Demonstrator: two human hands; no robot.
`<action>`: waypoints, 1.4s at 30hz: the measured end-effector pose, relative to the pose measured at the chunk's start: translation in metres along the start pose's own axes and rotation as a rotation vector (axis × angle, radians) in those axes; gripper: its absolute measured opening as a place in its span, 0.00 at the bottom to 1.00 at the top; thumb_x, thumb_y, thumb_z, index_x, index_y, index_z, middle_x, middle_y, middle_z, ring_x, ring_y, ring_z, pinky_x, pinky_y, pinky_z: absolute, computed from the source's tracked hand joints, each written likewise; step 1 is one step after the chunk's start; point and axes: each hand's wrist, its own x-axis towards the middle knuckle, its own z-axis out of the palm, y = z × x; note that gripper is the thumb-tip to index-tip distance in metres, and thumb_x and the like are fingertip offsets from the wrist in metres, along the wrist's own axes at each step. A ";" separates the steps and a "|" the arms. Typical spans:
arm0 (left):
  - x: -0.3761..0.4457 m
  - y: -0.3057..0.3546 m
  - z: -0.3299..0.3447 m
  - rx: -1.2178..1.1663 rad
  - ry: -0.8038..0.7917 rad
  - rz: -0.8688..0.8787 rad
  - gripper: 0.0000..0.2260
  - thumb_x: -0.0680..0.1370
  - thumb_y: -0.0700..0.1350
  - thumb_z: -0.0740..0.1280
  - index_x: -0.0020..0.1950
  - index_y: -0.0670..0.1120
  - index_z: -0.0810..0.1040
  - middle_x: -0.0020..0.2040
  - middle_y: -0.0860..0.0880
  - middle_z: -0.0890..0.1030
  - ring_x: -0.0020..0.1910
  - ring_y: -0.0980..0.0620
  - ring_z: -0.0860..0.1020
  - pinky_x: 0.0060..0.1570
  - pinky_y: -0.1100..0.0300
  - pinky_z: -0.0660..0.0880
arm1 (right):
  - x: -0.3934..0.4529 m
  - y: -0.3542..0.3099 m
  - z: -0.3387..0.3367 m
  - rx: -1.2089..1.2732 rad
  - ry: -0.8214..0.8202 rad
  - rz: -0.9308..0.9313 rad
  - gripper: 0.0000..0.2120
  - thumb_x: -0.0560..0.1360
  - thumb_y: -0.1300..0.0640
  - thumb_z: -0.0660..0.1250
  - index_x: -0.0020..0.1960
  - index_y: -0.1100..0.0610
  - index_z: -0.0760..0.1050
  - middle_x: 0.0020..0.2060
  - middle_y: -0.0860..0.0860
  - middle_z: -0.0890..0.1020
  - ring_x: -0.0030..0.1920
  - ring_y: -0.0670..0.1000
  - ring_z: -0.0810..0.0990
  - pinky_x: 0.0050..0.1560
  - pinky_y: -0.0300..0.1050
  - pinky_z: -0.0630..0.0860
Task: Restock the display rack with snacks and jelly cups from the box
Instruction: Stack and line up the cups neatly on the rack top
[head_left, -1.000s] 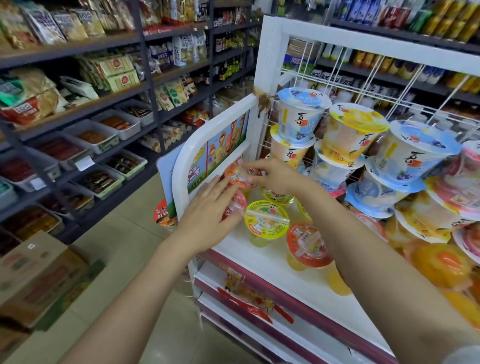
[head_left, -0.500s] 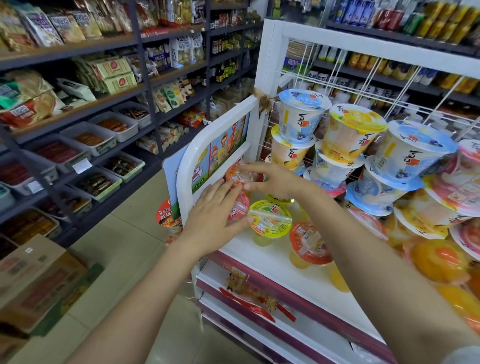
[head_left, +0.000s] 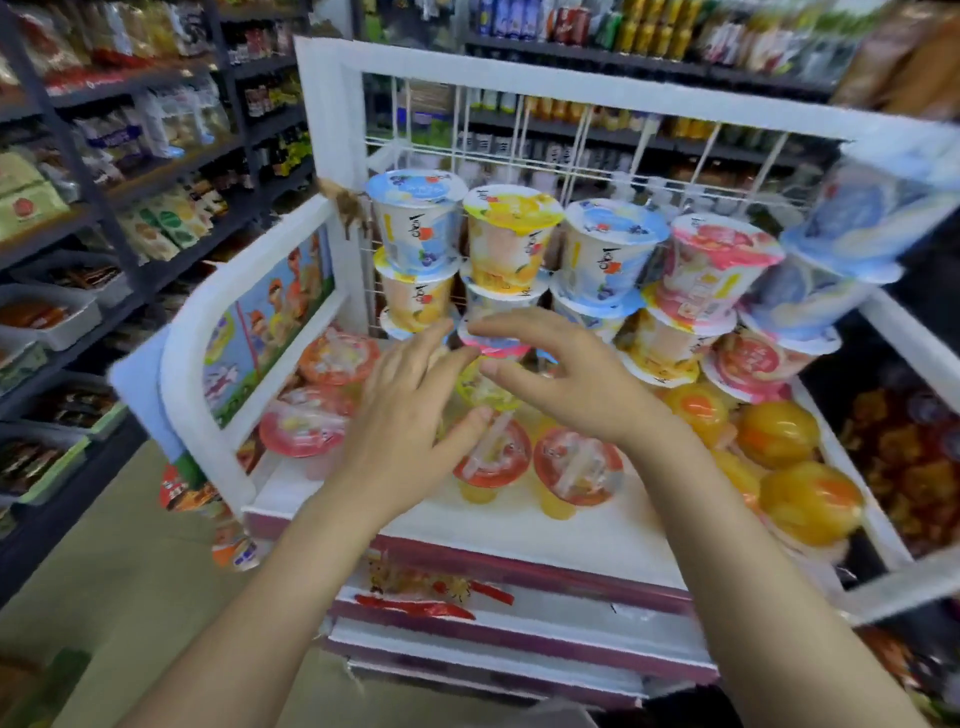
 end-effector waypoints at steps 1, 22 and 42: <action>0.011 0.018 0.014 -0.014 -0.024 0.068 0.25 0.79 0.61 0.56 0.72 0.50 0.71 0.77 0.48 0.64 0.74 0.45 0.63 0.72 0.47 0.59 | -0.027 0.009 -0.018 -0.028 0.082 0.056 0.16 0.78 0.50 0.69 0.65 0.51 0.79 0.60 0.45 0.80 0.61 0.40 0.76 0.61 0.34 0.71; 0.039 0.094 0.125 0.082 -0.440 0.203 0.31 0.72 0.70 0.57 0.69 0.55 0.75 0.65 0.55 0.77 0.67 0.50 0.71 0.69 0.53 0.60 | -0.187 0.111 -0.043 -0.390 0.063 0.507 0.49 0.65 0.39 0.77 0.77 0.46 0.54 0.74 0.55 0.64 0.67 0.60 0.73 0.59 0.55 0.76; 0.058 0.123 0.125 -0.012 -0.517 0.273 0.40 0.67 0.75 0.59 0.77 0.62 0.61 0.74 0.56 0.66 0.72 0.51 0.62 0.72 0.50 0.59 | -0.221 0.093 -0.082 -0.289 0.376 0.463 0.46 0.68 0.42 0.76 0.78 0.50 0.57 0.71 0.49 0.66 0.69 0.42 0.63 0.68 0.29 0.56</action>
